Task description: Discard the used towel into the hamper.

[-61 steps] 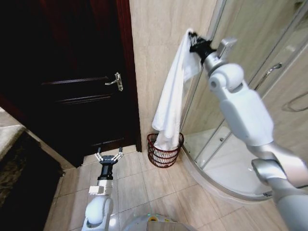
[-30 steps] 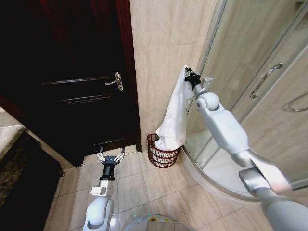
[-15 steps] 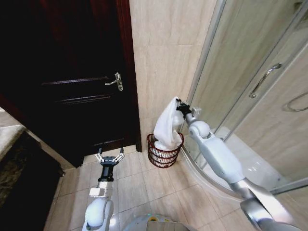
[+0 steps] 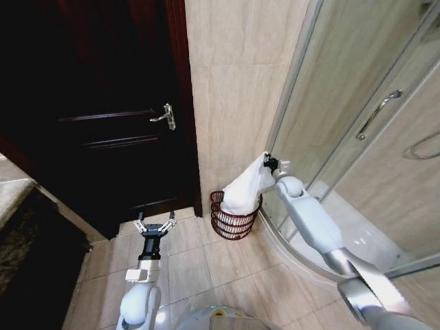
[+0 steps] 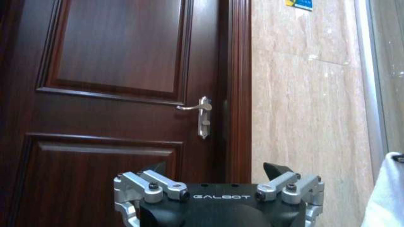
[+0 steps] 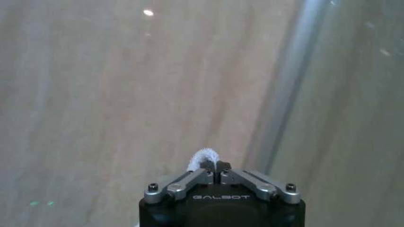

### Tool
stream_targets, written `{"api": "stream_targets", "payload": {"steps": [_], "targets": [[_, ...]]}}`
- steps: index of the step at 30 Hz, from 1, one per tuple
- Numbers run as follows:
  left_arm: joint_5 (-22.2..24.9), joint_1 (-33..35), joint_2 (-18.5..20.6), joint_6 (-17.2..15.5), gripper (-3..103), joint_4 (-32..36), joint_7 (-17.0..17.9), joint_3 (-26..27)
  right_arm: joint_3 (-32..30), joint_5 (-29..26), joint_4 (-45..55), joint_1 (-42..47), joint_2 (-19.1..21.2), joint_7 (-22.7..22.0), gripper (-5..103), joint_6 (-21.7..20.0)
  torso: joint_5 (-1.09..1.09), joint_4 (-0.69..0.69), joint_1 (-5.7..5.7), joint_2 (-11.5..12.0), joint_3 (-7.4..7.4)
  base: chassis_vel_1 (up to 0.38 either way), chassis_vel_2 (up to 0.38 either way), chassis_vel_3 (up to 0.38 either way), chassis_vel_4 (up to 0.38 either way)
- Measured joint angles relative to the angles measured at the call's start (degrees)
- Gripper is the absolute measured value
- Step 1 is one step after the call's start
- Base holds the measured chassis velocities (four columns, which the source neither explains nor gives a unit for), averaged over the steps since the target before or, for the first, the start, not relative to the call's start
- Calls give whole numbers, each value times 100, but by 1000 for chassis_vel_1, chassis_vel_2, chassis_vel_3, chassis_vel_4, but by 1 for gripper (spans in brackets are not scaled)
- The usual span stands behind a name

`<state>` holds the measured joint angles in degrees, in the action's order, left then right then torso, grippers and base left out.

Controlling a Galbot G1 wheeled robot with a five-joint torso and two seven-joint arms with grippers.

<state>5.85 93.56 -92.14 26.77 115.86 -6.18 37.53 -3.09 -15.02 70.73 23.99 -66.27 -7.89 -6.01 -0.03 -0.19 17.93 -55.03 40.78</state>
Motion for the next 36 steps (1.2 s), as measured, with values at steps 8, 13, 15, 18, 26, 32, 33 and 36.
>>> {"api": "stream_targets", "payload": {"steps": [8, 13, 15, 18, 26, 32, 33, 36], "targets": [[41, -37, 0, 18, 100, -29, 3, 25, 246, 241, 89, 576, -89, 1420, 1, 619, 4, -2, -1, 0, 0, 0, 0, 0, 0], [84, -40, 0, 13, 100, -29, 5, 47, 320, -109, 57, 781, -220, 1347, 1, 397, 2, 0, 0, 0, 0, 0, 0, 0, 0], [94, -50, 0, 10, 100, -45, 5, 47, 310, -476, 22, 869, -306, 1124, 1, -19, 3, 0, 0, 0, 0, 0, 0, 0, 0], [102, -66, 0, 7, 100, -64, 6, 45, 214, -716, -84, 939, -394, 923, 1, -420, 2, -1, -1, 0, 0, 0, 0, 0, 0], [119, -103, 0, 4, 100, -100, 72, 45, -161, -764, -818, 983, -709, 844, 1, -746, 3, -1, -1, 0, 0, 0, 0, 0, 0], [109, -164, 0, -106, 100, -58, 119, 48, -536, -543, -1577, 976, -1022, 1091, 1, -750, 4, -1, 0, 0, 0, 0, 0, 0, 0], [109, -164, 0, -106, 100, -58, 119, 48, -536, -543, -1577, 976, -1022, 1091, 1, -750, 4, -1, 0, 0, 0, 0, 0, 0, 0], [74, -218, 0, -151, 100, -57, 119, 16, -688, -441, -1962, 967, -1158, 1218, 1, -615, 4, -1, 0, 0, 0, 0, 0, 0, 0]]}}
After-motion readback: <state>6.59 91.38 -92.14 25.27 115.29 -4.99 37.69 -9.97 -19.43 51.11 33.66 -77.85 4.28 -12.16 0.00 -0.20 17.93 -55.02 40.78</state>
